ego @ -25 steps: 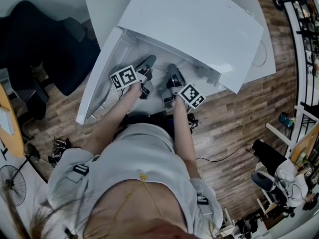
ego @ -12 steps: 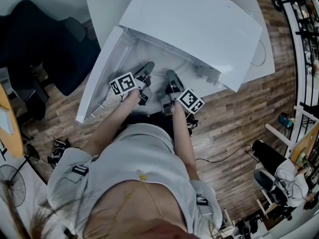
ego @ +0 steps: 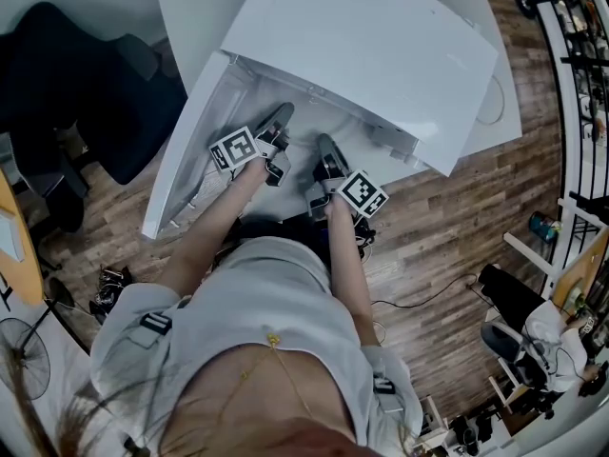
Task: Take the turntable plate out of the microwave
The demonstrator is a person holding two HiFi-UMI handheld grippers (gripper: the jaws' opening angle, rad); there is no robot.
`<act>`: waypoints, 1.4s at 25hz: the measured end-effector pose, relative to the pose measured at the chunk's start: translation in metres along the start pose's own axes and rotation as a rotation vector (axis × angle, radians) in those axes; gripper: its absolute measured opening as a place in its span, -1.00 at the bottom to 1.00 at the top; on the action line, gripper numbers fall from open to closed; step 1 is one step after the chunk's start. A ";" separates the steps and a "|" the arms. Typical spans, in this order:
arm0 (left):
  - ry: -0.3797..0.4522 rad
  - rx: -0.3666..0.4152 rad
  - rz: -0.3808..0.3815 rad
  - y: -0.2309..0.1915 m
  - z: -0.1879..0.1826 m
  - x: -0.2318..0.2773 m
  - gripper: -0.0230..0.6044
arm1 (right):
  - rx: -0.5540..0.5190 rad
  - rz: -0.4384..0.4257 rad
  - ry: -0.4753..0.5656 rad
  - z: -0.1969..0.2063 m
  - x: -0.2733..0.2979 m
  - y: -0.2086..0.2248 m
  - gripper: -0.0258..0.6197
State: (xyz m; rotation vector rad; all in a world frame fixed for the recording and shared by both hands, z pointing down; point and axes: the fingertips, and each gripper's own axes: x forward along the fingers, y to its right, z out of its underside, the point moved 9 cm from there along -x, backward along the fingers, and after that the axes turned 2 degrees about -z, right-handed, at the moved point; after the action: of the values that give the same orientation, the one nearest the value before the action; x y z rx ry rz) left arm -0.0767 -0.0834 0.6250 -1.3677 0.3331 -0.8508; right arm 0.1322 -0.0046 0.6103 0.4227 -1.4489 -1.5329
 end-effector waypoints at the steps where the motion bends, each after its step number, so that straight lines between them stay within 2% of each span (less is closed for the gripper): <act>1: 0.006 -0.011 0.008 -0.001 -0.003 0.004 -0.65 | 0.001 0.000 0.000 0.000 0.000 0.000 -0.67; 6: 0.029 -0.067 0.028 -0.004 -0.013 0.018 -0.65 | 0.008 0.002 -0.006 0.001 0.000 0.000 -0.67; 11: 0.027 -0.178 0.072 -0.008 -0.013 0.020 -0.77 | -0.015 0.011 -0.043 0.001 0.003 0.005 -0.60; 14: 0.024 -0.199 0.075 -0.007 -0.012 0.020 -0.77 | -0.003 0.001 0.000 -0.009 0.007 0.012 -0.36; 18: 0.016 -0.203 0.081 -0.008 -0.013 0.020 -0.78 | 0.004 -0.017 0.075 -0.031 0.019 0.019 -0.29; 20: 0.007 -0.204 0.082 -0.008 -0.013 0.020 -0.78 | 0.017 -0.036 0.104 -0.040 0.026 0.020 -0.36; 23: -0.003 -0.198 0.088 -0.007 -0.013 0.018 -0.78 | 0.027 -0.033 0.153 -0.049 0.031 0.019 -0.63; 27: -0.001 -0.163 0.100 -0.008 -0.013 0.015 -0.78 | 0.054 -0.050 0.166 -0.045 0.029 0.021 -0.66; 31: -0.004 -0.163 0.086 -0.008 -0.009 0.007 -0.78 | 0.073 -0.031 0.161 -0.038 0.021 0.024 -0.69; 35: 0.005 -0.159 0.088 -0.009 -0.006 -0.002 -0.78 | 0.034 -0.126 0.180 -0.034 0.022 0.019 -0.71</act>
State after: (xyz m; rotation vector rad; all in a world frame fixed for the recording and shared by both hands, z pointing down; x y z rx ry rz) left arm -0.0848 -0.0858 0.6322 -1.4867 0.4692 -0.7681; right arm 0.1559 -0.0388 0.6269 0.6665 -1.3308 -1.5288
